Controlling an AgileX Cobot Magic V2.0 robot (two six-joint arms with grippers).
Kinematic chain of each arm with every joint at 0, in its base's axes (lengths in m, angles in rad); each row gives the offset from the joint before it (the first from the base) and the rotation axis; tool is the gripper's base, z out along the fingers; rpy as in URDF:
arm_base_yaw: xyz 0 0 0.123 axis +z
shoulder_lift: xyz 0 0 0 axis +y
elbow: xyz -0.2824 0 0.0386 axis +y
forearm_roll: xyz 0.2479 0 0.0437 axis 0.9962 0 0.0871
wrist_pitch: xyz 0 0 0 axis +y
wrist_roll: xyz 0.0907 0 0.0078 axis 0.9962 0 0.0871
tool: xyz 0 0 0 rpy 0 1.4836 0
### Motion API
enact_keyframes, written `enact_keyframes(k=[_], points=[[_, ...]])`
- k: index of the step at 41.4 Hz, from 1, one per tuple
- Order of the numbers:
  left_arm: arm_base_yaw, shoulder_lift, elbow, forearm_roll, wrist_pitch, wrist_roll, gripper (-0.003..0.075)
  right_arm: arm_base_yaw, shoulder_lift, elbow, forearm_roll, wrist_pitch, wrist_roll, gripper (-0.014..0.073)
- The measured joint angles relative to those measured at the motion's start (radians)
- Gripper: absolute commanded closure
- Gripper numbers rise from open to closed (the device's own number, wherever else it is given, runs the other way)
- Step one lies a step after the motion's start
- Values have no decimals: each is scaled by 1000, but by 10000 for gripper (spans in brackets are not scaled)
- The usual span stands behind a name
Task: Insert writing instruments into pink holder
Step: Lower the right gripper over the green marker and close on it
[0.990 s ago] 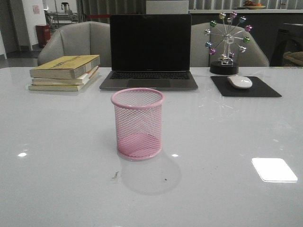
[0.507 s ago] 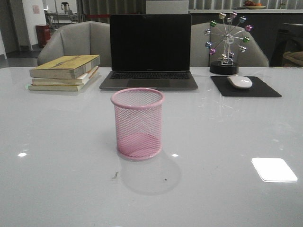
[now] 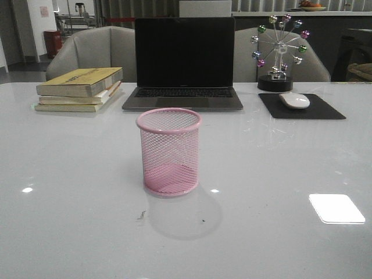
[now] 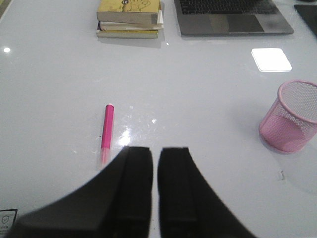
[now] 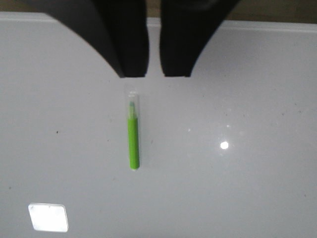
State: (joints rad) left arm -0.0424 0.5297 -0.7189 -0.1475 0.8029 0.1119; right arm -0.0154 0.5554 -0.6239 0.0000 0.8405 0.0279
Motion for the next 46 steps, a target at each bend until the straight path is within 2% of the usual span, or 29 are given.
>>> enact_keyframes(k=[1, 4, 6, 10, 19, 29, 35, 46], points=[[0, 0, 5, 0, -2, 7, 307, 0, 11, 2, 0, 0, 0, 48], [0, 0, 14, -2, -12, 21, 206, 0, 42, 8, 0, 0, 0, -8], [-13, 0, 19, -5, -18, 29, 180, 0, 68, 9, 0, 0, 2, -8], [-68, 0, 21, -15, -33, 35, 180, -1, 128, 9, -6, -11, 26, 2], [-288, 0, 22, -25, -60, 59, 181, -47, 327, 2, -19, -89, 68, 2], [-481, 0, 23, -27, -90, 60, 181, -132, 642, -119, -20, -124, 72, 2], [-528, 0, 23, -27, -90, 62, 181, -141, 822, -214, -19, -128, 72, 2], [-532, 0, 23, -27, -90, 62, 190, -144, 1073, -371, 52, -134, 1, 2]])
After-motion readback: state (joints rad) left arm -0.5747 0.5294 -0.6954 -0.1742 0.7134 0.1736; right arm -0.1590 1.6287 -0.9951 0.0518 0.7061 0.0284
